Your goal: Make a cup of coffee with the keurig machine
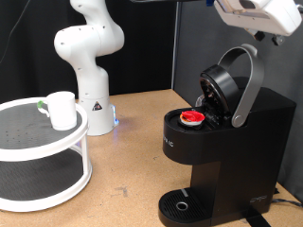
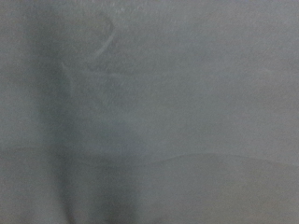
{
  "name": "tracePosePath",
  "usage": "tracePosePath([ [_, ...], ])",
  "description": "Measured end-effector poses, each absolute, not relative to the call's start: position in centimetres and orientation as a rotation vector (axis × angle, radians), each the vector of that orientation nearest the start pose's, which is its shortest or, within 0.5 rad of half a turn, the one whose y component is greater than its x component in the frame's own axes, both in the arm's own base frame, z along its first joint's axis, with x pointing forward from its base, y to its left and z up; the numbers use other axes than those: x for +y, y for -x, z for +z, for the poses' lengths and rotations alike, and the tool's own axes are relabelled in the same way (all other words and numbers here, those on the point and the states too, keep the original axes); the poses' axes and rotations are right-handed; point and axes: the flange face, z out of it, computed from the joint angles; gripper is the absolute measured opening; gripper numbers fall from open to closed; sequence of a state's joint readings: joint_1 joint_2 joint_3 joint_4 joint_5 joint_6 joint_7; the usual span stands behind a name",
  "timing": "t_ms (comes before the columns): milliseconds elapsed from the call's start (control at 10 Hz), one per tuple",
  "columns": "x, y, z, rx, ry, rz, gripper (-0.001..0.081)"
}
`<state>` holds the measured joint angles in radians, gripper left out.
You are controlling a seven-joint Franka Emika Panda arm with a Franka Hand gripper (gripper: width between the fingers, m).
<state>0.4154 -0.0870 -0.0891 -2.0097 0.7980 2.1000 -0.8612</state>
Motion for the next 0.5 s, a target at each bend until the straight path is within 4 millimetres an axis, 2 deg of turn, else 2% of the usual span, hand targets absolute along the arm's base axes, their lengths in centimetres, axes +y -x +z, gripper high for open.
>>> tracePosePath([
  [100,20.9,-51.5,52.0,-1.001,2.255,-0.449,0.0420],
  [300,20.6,-51.8,51.3,-1.030,2.320,-0.504,0.0145],
  [400,20.4,-51.9,50.9,-1.032,2.339,-0.518,0.0145],
  [500,20.1,-51.9,50.5,-1.030,2.348,-0.515,0.0027],
])
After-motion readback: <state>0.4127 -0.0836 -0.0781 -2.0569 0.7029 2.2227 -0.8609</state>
